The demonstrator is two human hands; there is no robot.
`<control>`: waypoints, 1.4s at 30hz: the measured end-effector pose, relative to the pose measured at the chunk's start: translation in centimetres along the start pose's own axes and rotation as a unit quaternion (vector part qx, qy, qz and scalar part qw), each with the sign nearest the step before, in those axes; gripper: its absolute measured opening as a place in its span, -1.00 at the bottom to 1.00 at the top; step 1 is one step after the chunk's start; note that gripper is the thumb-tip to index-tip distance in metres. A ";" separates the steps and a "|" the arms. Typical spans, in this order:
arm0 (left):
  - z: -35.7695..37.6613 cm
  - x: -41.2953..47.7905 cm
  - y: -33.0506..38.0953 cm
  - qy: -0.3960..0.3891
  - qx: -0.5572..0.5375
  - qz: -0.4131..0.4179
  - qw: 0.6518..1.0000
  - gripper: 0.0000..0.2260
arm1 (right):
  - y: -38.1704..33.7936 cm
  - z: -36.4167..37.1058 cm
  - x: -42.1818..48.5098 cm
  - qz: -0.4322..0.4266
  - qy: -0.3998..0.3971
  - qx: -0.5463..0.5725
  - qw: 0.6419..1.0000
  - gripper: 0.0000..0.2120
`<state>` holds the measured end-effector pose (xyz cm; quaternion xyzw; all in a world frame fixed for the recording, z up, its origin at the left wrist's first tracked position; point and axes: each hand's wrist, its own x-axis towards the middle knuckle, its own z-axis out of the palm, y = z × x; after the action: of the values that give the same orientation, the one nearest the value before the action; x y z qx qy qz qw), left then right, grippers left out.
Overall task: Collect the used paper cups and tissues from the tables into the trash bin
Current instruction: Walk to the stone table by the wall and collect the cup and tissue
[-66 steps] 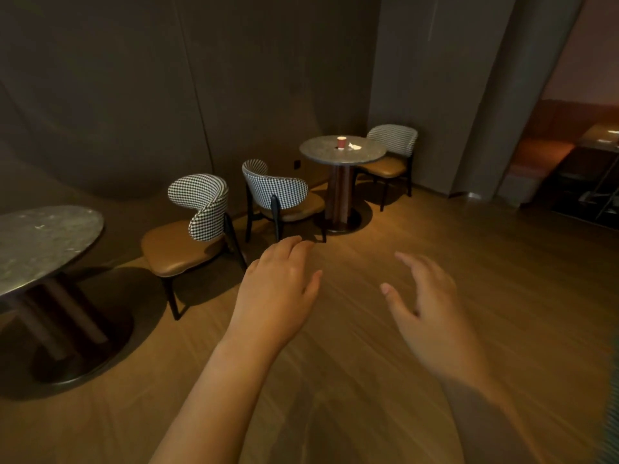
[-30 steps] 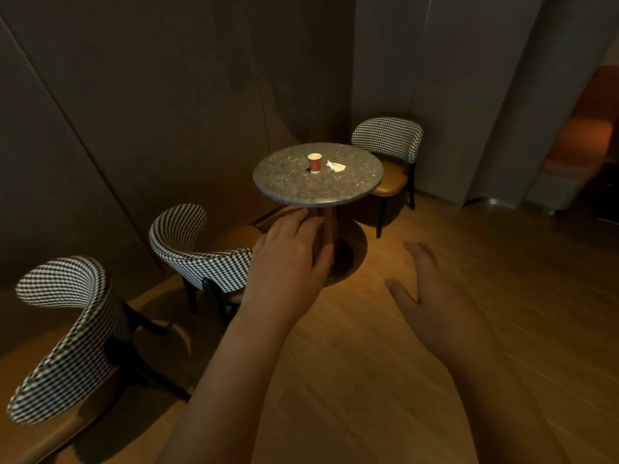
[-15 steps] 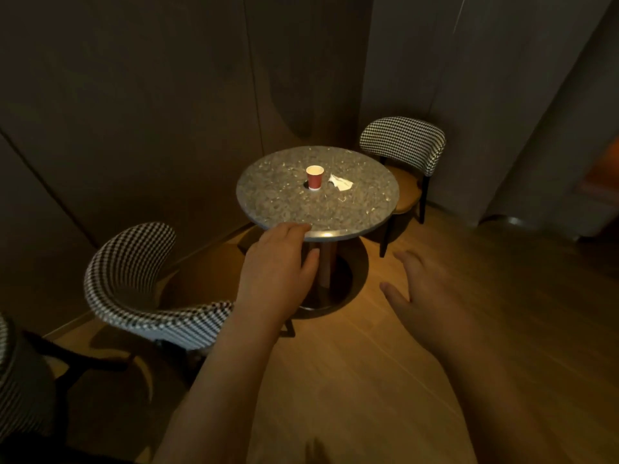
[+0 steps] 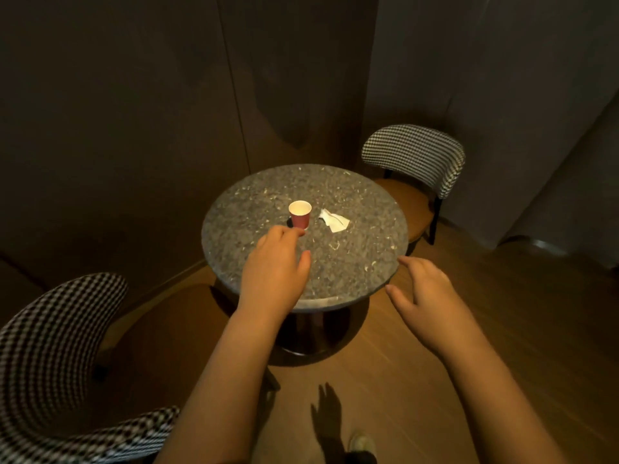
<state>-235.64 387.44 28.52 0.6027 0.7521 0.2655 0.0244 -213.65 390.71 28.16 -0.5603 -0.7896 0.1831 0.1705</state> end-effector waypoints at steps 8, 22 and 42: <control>6.2 11.0 -1.0 0.085 -0.035 -0.010 0.996 -0.82 | 4.0 3.2 17.0 -0.046 -0.087 -0.007 0.995 -0.55; 18.2 23.5 -12.8 -0.035 -0.064 -0.052 0.996 -0.80 | 5.7 18.6 34.7 0.056 -0.209 -0.006 0.976 -0.50; 25.5 29.6 -18.7 -0.212 -0.067 -0.086 0.971 -0.73 | 8.3 26.3 39.4 0.070 -0.357 -0.159 0.918 -0.30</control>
<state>-251.31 421.67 7.00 0.5757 0.7590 0.1785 0.2462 -231.66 428.03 3.64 -0.5311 -0.7757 0.2546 -0.2268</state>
